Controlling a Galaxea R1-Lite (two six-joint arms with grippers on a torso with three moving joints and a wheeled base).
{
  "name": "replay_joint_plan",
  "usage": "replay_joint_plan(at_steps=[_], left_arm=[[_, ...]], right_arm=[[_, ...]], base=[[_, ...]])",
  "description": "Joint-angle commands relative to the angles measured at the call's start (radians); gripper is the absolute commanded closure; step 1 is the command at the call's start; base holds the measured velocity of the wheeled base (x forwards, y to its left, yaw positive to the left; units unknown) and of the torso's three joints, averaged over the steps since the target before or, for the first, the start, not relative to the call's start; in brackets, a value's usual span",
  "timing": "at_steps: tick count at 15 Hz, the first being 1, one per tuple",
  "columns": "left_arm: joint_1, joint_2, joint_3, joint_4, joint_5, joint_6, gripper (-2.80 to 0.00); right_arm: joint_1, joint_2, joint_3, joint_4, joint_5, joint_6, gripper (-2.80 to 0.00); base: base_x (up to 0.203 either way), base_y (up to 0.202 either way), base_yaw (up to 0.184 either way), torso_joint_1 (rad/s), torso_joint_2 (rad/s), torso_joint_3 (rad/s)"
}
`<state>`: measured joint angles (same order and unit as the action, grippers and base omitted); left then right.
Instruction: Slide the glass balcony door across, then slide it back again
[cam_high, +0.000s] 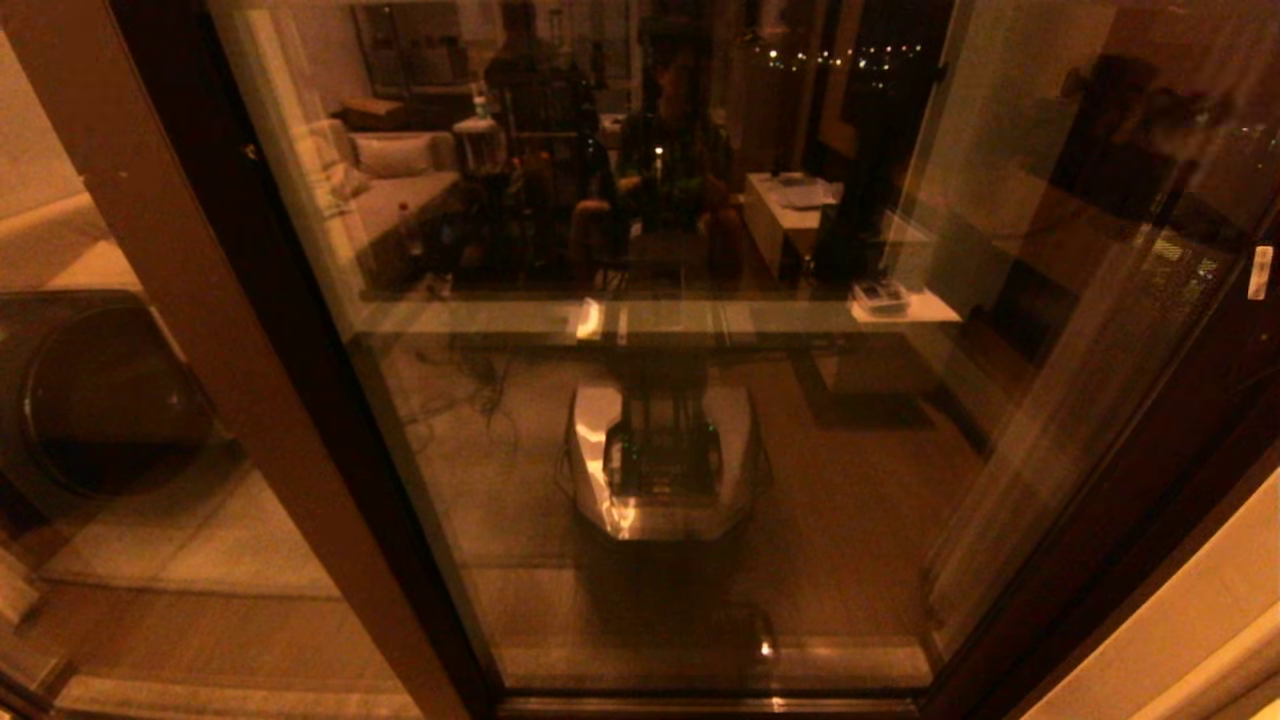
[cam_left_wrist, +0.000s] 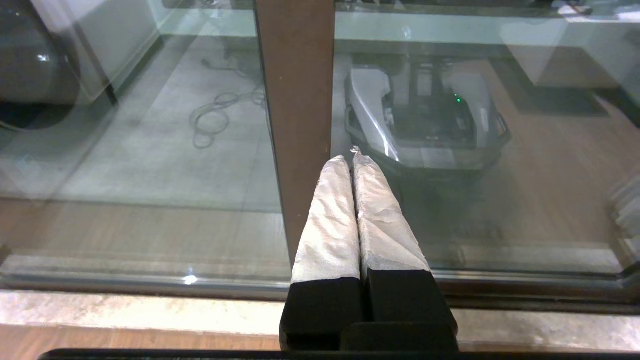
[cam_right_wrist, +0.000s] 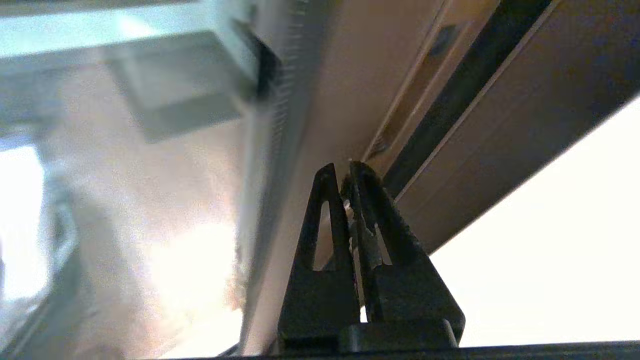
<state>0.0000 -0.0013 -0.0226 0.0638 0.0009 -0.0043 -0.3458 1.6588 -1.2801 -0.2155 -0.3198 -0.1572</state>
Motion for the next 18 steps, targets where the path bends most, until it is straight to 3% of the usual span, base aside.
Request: replay_joint_plan(at_steps=[1,6,9,11,16,18], left_arm=[[0.000,0.000,0.000,0.001,0.001,0.000,0.00],[0.000,0.000,0.000,0.001,0.001,0.000,0.00],[0.000,0.000,0.000,0.001,0.001,0.000,0.00],[0.000,0.000,0.000,0.001,0.001,0.000,0.00],[0.000,0.000,0.000,0.001,0.001,0.000,0.00],[0.000,0.000,0.000,0.002,0.001,0.000,0.00]], right_arm=[[0.040,-0.148,0.063,0.001,0.000,-0.013,0.00],[0.180,-0.463,0.167,0.080,0.007,-0.037,0.00],[0.268,-0.713,0.444,0.124,0.056,0.055,0.00],[0.294,-0.902,0.637,0.145,0.110,0.092,0.00],[0.307,-1.318,0.819,0.251,0.214,0.108,0.00],[0.319,-1.439,0.949,0.267,0.215,0.081,0.00]], base=[[0.000,0.000,0.000,0.000,0.00,0.000],[0.000,0.000,0.000,0.000,0.00,0.000],[0.000,0.000,0.000,0.000,0.00,0.000],[0.000,0.000,0.000,0.000,0.00,0.000],[0.000,0.000,0.000,0.000,0.00,0.000],[0.000,0.000,0.000,0.000,0.00,0.000]])
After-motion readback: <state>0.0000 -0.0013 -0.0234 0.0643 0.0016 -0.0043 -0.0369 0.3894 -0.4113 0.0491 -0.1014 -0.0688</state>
